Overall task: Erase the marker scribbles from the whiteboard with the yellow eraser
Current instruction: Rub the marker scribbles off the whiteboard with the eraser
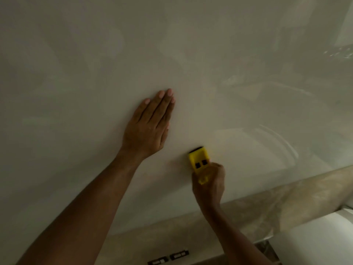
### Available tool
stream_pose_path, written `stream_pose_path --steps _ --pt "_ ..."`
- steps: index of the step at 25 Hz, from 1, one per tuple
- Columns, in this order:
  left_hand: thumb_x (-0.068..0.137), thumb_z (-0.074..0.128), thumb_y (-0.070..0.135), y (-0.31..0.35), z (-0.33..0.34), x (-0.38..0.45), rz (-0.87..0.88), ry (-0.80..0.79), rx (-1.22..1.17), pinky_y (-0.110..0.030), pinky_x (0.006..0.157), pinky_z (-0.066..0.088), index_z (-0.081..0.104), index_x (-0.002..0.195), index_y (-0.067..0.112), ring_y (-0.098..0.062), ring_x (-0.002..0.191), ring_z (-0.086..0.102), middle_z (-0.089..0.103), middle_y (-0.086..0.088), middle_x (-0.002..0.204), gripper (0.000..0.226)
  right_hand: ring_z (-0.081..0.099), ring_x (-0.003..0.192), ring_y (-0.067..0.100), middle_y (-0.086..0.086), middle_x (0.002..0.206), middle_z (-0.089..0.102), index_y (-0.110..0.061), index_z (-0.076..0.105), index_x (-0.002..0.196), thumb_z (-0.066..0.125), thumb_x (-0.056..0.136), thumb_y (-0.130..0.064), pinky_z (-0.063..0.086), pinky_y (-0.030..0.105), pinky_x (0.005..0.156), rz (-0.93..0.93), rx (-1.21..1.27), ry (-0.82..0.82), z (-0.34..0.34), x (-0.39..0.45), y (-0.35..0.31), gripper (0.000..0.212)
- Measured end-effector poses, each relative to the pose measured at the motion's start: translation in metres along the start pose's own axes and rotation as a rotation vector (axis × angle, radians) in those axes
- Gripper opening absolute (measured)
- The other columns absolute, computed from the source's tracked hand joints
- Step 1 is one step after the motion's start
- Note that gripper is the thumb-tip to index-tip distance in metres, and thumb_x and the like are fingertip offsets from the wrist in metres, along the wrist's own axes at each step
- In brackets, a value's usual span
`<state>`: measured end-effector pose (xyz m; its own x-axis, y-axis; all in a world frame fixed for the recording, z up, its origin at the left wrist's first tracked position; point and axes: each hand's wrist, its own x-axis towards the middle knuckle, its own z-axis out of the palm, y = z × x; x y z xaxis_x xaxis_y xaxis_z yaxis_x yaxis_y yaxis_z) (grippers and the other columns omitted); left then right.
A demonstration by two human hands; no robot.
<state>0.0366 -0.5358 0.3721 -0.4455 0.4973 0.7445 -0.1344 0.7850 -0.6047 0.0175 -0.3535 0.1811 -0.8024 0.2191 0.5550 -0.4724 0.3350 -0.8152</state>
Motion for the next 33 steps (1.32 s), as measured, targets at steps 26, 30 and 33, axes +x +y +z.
stream_pose_path --steps 26,30,33 --pt "0.11 0.045 0.022 -0.1 -0.026 -0.06 0.246 -0.076 -0.049 -0.037 0.129 0.026 0.035 0.167 0.017 -0.015 0.16 0.032 0.034 0.001 0.173 0.059 0.05 0.115 0.031 0.01 0.128 0.052 -0.017 0.048 0.138 0.07 0.088 -0.02 0.045 0.045 0.095 -0.148 0.116 0.07 0.078 -0.062 -0.066 0.055" --pt "0.108 0.047 0.021 -0.098 -0.028 -0.06 0.244 -0.069 -0.023 -0.037 0.129 0.024 0.04 0.166 0.017 -0.016 0.158 0.036 0.038 0.001 0.171 0.058 0.048 0.117 0.033 0.021 0.127 0.052 -0.013 0.047 0.139 0.074 0.089 -0.016 0.043 0.047 0.096 -0.063 0.148 0.198 0.083 -0.054 -0.069 0.057" --pt "0.108 0.045 0.02 -0.099 -0.028 -0.06 0.246 -0.072 -0.043 -0.037 0.129 0.024 0.042 0.165 0.016 -0.016 0.157 0.038 0.041 0.0 0.17 0.057 0.055 0.116 0.036 0.014 0.139 0.055 -0.014 0.056 0.133 0.063 0.09 -0.021 0.044 0.045 0.091 -0.657 -0.094 -0.039 0.103 -0.086 -0.053 0.044"
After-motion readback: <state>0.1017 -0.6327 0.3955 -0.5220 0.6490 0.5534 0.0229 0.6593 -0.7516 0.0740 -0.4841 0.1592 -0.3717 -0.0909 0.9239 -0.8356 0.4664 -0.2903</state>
